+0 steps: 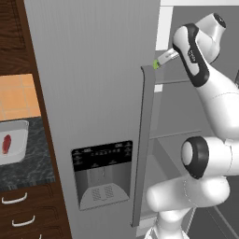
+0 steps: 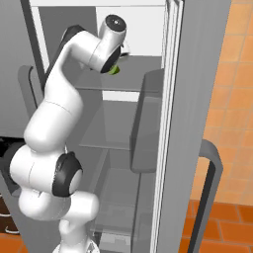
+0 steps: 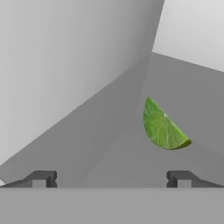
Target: Place one lemon wedge and one steak in each tupperware on the nearby counter, to pack two identical lunches.
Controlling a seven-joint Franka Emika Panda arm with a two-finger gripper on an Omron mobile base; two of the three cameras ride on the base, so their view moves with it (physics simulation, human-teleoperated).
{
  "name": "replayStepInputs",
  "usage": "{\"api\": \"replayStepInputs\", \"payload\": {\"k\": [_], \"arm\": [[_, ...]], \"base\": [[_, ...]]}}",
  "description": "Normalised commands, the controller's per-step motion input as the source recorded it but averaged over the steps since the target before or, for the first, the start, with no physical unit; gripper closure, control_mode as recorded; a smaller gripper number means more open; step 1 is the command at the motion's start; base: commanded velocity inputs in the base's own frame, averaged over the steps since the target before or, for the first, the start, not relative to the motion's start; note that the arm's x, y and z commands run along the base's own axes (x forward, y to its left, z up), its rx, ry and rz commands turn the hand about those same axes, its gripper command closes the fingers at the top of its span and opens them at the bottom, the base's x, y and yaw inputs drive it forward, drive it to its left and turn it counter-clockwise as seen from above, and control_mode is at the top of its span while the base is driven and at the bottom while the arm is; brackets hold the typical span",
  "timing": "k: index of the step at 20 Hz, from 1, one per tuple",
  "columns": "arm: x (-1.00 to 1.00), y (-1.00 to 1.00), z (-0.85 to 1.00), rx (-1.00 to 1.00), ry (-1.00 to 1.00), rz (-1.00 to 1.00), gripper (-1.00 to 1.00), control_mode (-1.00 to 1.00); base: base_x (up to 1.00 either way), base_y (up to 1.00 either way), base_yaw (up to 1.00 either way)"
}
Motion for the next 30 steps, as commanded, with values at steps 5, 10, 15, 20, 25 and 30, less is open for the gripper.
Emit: {"api": "replayStepInputs", "payload": {"k": [5, 10, 15, 20, 25, 30], "arm": [[0.46, 0.00, -0.28, 0.00, 0.00, 0.04, -1.00, -1.00], [0.51, 0.00, -0.04, 0.00, 0.00, 0.00, -1.00, -1.00], [0.48, -0.01, -0.03, 0.00, 0.00, 0.00, -1.00, -1.00], [0.56, -0.05, -0.01, 0.00, 0.00, 0.00, -1.00, -1.00], [0.26, -0.05, -0.04, 0.00, 0.00, 0.00, -1.00, -1.00], [-0.03, 0.01, -0.13, -0.01, 0.00, 0.00, -1.00, -1.00]], "base": [[0.00, 0.00, 0.00], [0.00, 0.00, 0.00], [0.00, 0.00, 0.00], [0.00, 0.00, 0.00], [0.00, 0.00, 0.00], [0.00, 0.00, 0.00]]}}
